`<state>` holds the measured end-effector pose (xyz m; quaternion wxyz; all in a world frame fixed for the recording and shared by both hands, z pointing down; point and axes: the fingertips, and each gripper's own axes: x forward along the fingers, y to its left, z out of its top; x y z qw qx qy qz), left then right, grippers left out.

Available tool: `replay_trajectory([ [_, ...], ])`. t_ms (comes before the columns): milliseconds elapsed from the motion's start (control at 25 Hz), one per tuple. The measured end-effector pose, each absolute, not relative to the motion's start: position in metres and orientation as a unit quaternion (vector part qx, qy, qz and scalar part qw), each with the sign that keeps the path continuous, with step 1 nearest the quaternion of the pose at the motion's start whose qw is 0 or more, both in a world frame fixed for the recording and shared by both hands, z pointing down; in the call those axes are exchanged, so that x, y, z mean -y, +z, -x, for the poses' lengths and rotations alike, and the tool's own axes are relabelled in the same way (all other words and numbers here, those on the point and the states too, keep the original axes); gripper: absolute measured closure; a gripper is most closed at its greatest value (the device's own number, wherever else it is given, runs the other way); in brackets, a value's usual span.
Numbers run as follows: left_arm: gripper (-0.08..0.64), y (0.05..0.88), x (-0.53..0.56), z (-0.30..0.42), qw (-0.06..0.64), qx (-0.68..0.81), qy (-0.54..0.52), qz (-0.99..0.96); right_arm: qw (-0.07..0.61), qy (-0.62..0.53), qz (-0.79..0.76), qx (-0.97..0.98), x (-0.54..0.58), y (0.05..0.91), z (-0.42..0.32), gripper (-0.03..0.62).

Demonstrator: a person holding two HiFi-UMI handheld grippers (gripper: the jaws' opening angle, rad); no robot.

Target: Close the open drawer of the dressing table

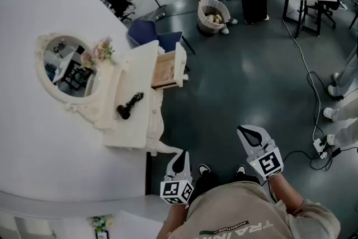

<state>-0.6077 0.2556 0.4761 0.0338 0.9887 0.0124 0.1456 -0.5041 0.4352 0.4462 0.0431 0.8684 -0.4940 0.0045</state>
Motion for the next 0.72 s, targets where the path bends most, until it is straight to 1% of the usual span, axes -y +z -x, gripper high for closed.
replay_trajectory([
  [120,0.543,0.475,-0.251,0.595,0.043,-0.022,0.14,-0.989,0.044,0.002,-0.87,0.491,-0.429,0.451,0.5,0.591],
  [280,0.543,0.482,-0.25,0.583,0.046,-0.035,0.146,-0.988,0.027,0.009,-0.875,0.483,-0.425,0.456,0.496,0.591],
  [560,0.543,0.491,-0.247,0.569,0.054,-0.031,0.148,-0.987,0.047,-0.001,-0.87,0.491,-0.423,0.454,0.49,0.591],
  [720,0.543,0.493,-0.245,0.56,0.058,-0.034,0.15,-0.986,0.04,0.012,-0.875,0.483,-0.42,0.458,0.474,0.591],
])
